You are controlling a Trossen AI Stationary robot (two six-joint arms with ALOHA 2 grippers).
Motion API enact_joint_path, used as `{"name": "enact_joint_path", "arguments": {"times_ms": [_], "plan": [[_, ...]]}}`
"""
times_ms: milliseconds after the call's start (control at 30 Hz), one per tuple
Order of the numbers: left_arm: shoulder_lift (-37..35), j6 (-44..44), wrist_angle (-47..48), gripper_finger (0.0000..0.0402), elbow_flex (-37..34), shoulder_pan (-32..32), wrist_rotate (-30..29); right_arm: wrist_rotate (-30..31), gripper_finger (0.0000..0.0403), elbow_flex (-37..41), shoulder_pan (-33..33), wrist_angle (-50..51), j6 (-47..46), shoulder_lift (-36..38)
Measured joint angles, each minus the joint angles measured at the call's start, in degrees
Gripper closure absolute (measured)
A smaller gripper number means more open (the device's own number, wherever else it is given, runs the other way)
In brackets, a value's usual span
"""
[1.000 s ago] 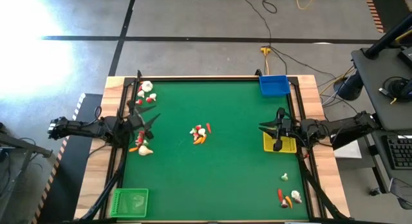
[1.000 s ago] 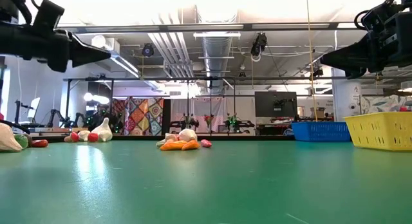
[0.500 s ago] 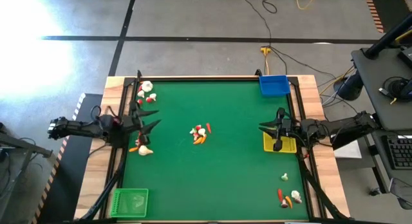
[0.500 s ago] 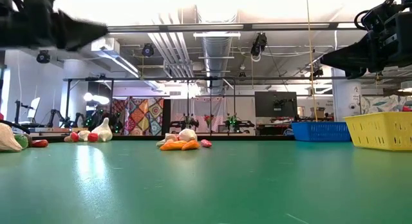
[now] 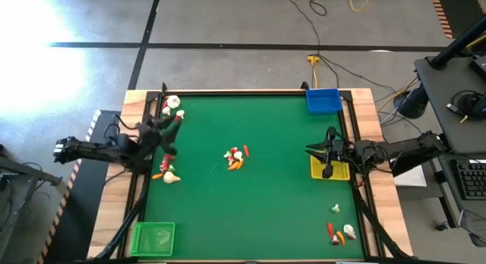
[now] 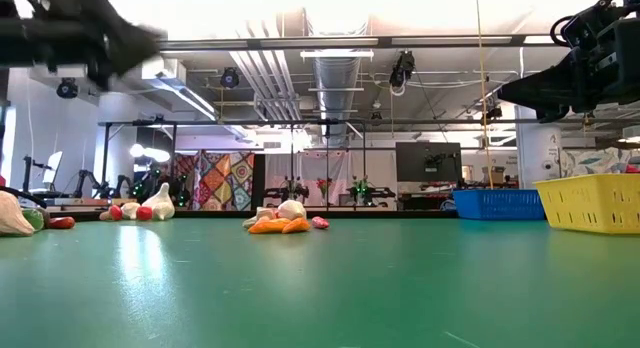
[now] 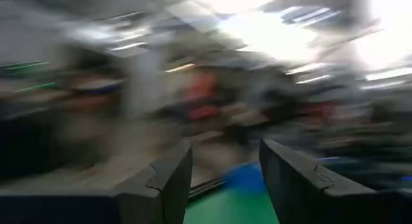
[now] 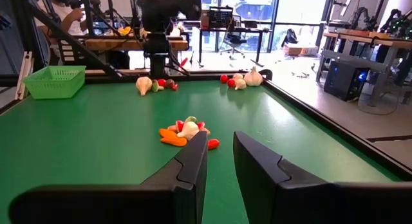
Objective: Sort produce into baskets
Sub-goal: Put the white garlic into the green bin
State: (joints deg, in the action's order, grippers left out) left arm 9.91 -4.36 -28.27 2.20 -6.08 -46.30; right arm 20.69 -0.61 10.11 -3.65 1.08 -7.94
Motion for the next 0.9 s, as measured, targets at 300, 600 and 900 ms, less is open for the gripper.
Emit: {"name": "enact_joint_path", "arguments": {"times_ms": [300,600,900], "plan": [[13.14,7.54,3.77,0.0247,-0.02,6.89,-14.01,-0.02,0.0335,-0.01,0.0,-0.01,0.0,-0.02],[23.53,13.67,5.35,0.0191,-0.02,22.63,-14.07,-0.02,0.0335,-0.01,0.0,-0.01,0.0,-0.01],[36.75,23.18,24.52,0.0155,10.91,38.32,-1.48,-0.02,0.0335,-0.01,0.0,-0.01,0.0,-0.02]]}}
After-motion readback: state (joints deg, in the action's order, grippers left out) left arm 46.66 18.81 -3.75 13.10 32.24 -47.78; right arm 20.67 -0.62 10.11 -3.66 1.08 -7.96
